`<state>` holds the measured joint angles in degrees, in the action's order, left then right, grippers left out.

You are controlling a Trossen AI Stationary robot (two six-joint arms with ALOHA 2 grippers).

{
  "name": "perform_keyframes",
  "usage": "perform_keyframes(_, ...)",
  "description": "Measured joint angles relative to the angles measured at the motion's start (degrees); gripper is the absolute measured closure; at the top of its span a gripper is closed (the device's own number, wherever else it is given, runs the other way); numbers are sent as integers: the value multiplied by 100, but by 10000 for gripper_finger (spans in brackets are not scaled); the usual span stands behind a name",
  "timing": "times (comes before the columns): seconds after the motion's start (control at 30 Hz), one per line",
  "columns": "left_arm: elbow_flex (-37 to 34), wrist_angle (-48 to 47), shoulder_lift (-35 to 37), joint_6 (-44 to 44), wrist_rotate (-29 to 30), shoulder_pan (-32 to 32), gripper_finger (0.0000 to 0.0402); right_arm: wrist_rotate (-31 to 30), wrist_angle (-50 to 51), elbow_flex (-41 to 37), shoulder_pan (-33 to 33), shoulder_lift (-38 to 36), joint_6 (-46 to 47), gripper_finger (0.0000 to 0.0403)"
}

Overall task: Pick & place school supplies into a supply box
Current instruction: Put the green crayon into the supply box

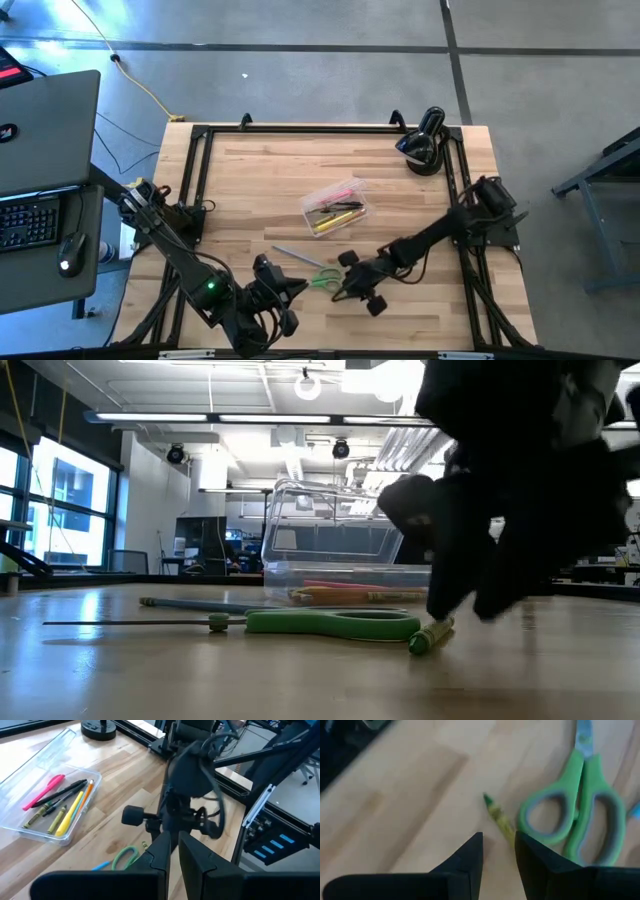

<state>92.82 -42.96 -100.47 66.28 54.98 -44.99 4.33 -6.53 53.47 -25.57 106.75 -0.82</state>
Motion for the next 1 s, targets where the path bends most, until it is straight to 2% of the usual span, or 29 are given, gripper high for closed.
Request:
perform_keyframes(0.23, 0, 0, 0, 0, 2, 0, 335, 122, -80, 2, 256, 240, -467, 311)
perform_keyframes(0.43, 0, 0, 0, 0, -21, 0, 335, 850, -78, 4, 503, 203, -523, 311)
perform_keyframes(0.77, 0, -11, 0, 0, -9, 2, 335, 1061, -146, 2, 495, -217, -912, 311)
perform_keyframes(0.87, 0, -14, 0, 0, 4, 2, 335, 901, -123, 7, 548, -169, -1155, 311)
perform_keyframes(1.0, 0, -11, 0, 0, 13, 2, 335, 1116, -82, 0, 772, 48, -1206, 311)
